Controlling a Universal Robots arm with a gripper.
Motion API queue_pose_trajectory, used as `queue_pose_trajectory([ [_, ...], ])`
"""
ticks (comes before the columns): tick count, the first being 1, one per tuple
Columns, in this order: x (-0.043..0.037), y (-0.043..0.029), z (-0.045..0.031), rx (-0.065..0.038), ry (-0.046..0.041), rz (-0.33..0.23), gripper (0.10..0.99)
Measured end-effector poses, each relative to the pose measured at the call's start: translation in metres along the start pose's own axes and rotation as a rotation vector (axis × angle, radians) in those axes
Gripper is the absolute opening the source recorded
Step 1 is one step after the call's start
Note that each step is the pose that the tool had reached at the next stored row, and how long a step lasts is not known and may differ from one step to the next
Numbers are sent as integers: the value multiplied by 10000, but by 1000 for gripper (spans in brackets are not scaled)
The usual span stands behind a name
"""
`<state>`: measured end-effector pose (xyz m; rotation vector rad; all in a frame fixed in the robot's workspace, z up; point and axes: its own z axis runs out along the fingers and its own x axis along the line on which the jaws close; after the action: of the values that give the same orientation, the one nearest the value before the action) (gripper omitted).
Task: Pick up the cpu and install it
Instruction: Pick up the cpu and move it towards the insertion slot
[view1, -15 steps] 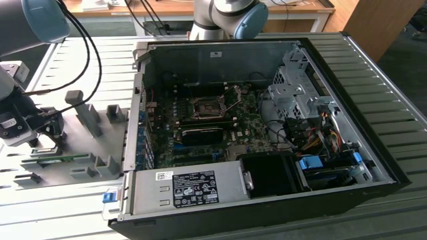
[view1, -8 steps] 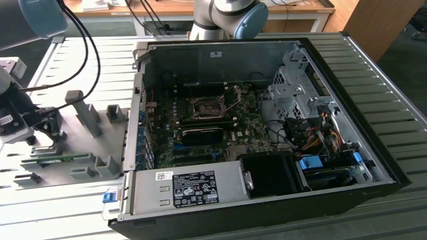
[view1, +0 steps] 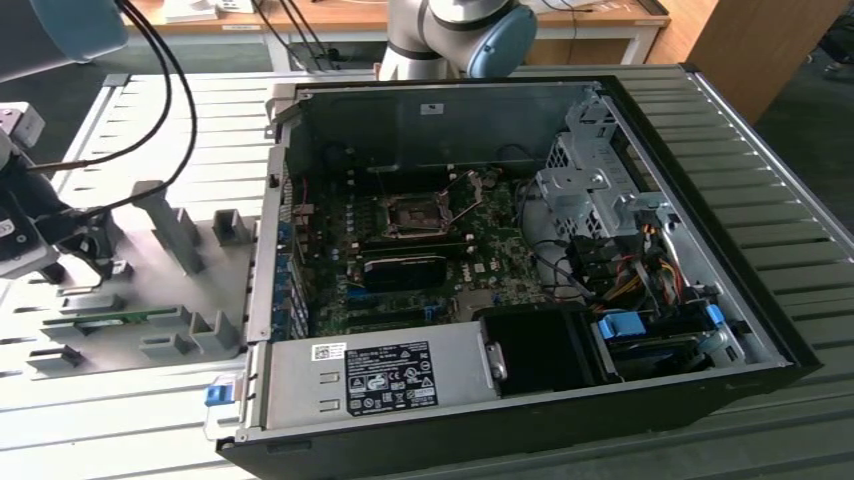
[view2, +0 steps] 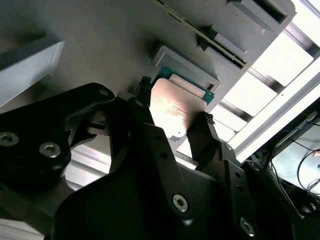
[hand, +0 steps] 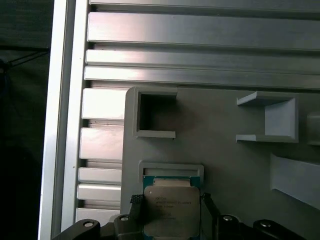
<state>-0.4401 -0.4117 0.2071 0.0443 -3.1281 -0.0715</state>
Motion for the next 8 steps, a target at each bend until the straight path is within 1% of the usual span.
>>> queue_pose_trajectory([
  [1, 0, 1, -11, 1, 2, 0, 541],
  [8, 0, 1, -22, -4, 1, 1, 541],
])
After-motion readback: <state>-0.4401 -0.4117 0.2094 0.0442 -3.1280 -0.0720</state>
